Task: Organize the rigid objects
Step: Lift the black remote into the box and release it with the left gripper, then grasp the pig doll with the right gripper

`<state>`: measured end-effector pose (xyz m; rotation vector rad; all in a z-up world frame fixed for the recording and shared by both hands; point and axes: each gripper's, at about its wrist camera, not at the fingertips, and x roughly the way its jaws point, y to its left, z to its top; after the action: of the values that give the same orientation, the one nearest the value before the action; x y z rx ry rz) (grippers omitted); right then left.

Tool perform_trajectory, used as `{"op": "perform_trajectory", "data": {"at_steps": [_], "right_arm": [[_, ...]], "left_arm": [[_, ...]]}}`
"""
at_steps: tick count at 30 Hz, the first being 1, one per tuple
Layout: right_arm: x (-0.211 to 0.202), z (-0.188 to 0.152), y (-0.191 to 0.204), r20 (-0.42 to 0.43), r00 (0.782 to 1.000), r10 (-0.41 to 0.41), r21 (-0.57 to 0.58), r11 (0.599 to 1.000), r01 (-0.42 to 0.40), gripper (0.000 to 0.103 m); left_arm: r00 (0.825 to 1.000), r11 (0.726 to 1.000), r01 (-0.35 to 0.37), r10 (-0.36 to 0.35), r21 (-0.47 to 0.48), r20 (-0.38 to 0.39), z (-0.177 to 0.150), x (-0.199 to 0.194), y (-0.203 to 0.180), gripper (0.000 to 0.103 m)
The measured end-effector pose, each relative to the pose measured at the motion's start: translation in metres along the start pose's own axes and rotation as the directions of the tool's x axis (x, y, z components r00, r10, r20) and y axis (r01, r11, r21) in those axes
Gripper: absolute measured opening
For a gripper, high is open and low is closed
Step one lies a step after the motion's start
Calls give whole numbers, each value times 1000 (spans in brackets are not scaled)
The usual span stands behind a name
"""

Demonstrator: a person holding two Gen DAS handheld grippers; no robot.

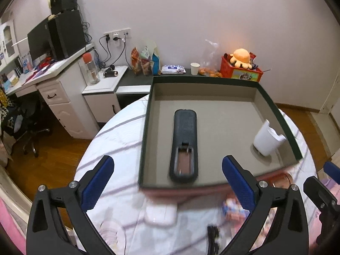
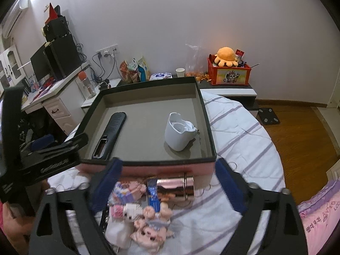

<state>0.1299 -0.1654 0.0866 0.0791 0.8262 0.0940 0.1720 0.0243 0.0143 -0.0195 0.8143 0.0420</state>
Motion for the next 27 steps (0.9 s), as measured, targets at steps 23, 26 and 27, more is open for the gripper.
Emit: {"op": "perform_trajectory", "data": {"at_steps": [23, 26, 27], "right_arm": [[-36, -74, -4, -74, 997, -24, -15, 1000, 23, 103], [-35, -76, -2, -80, 996, -27, -16, 1000, 26, 103], [-33, -76, -2, -83, 996, -27, -14, 1000, 26, 103]], "left_arm": [[1000, 1000, -7, 7, 11, 22, -82, -77, 8, 103], [1000, 1000, -8, 8, 6, 22, -82, -77, 8, 103], [1000, 1000, -8, 8, 2, 20, -83, -77, 9, 103]]}}
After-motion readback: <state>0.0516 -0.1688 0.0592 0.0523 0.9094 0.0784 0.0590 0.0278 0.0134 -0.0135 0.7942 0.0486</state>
